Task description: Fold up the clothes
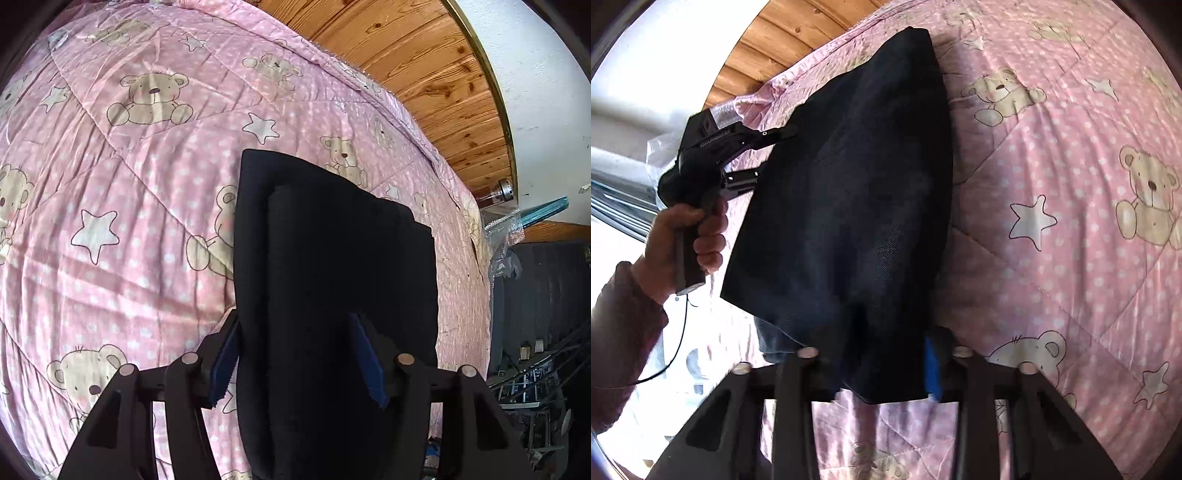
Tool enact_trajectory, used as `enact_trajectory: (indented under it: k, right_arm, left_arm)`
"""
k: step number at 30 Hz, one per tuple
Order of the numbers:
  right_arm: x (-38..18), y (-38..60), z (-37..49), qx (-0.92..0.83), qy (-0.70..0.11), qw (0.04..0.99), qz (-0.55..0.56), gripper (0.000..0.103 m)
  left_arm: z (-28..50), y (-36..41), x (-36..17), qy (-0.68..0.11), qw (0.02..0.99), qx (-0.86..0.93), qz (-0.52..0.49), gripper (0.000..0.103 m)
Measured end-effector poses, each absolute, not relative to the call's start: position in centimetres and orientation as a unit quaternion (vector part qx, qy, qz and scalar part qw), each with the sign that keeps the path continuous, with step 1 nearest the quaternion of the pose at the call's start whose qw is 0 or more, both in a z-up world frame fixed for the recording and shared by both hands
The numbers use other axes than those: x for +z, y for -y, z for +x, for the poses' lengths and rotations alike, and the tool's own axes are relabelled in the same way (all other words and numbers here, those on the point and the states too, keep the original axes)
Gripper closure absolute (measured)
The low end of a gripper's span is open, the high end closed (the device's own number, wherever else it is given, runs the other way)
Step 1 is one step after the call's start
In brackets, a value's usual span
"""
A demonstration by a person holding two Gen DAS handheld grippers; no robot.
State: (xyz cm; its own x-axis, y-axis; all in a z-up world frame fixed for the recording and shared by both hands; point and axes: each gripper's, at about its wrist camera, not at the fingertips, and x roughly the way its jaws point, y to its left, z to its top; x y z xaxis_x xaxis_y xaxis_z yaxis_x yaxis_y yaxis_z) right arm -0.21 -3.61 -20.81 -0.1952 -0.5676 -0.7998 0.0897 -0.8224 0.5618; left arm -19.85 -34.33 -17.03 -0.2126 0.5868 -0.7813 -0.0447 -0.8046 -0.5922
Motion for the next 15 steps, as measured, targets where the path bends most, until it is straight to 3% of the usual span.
enact_trajectory:
  k: [1, 4, 10, 12, 15]
  right_arm:
    - [-20.3, 3.4, -0.3, -0.747, 0.197, 0.223, 0.595, 0.09]
    - [-16.9, 1.8, -2.1, -0.744, 0.173, 0.26, 0.591, 0.095]
    - [-10.1, -4.6, -11.5, -0.734, 0.005, 0.308, 0.605, 0.097]
    - [-11.3, -6.7, -15.3, -0.729, -0.038, 0.283, 0.622, 0.095]
    - [-16.8, -8.7, -19.5, -0.723, -0.084, 0.183, 0.661, 0.079]
  left_arm:
    - [-19.8, 34.3, -17.2, 0.229, 0.214, 0.743, -0.591, 0.082]
    - [-18.4, 35.3, -15.8, 0.258, 0.2, 0.752, -0.573, 0.093]
    - [-11.9, 34.1, -9.7, 0.346, 0.179, 0.74, -0.549, 0.095]
    - [-9.4, 32.0, -10.0, 0.365, 0.161, 0.728, -0.557, 0.095]
    - [-8.1, 28.2, -13.9, 0.369, 0.151, 0.721, -0.567, 0.087]
